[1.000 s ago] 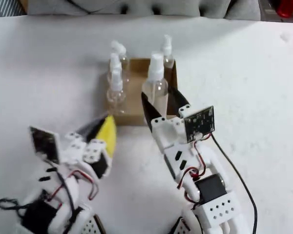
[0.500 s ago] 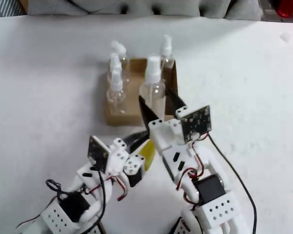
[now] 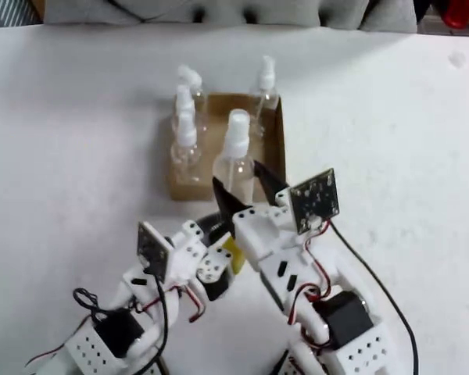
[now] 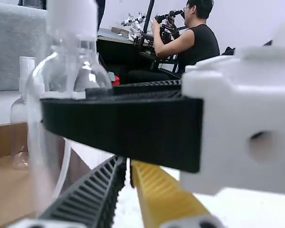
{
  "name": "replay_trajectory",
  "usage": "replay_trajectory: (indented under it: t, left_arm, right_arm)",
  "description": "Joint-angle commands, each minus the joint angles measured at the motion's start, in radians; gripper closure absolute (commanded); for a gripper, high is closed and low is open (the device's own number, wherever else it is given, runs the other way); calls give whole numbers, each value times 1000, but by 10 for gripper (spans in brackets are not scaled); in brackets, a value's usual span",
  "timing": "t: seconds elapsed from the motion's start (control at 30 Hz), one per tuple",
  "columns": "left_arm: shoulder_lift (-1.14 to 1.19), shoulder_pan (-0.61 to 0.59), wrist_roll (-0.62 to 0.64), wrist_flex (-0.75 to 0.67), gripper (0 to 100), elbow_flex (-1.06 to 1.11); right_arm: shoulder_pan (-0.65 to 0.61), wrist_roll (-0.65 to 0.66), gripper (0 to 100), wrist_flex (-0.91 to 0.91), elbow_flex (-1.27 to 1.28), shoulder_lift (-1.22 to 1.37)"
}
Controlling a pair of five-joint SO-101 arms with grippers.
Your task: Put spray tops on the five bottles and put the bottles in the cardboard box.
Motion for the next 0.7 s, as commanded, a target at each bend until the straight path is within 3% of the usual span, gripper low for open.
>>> replay_trajectory:
  t: [0.0, 0.4, 0.53, 0.67]
  left_arm:
    - [-8, -39, -15, 14, 980, -2]
    - [-8, -113, -15, 11, 979, -2]
    - [-10, -114, -17, 20, 979, -2]
    - [-13, -124, -26, 51, 979, -6]
  right_arm:
    - [-22, -3, 982, 5, -64, -45]
    - [-15, 26, 982, 180, -163, -53]
    - [15, 52, 982, 131, -140, -19]
    - [93, 57, 982, -28, -66, 16]
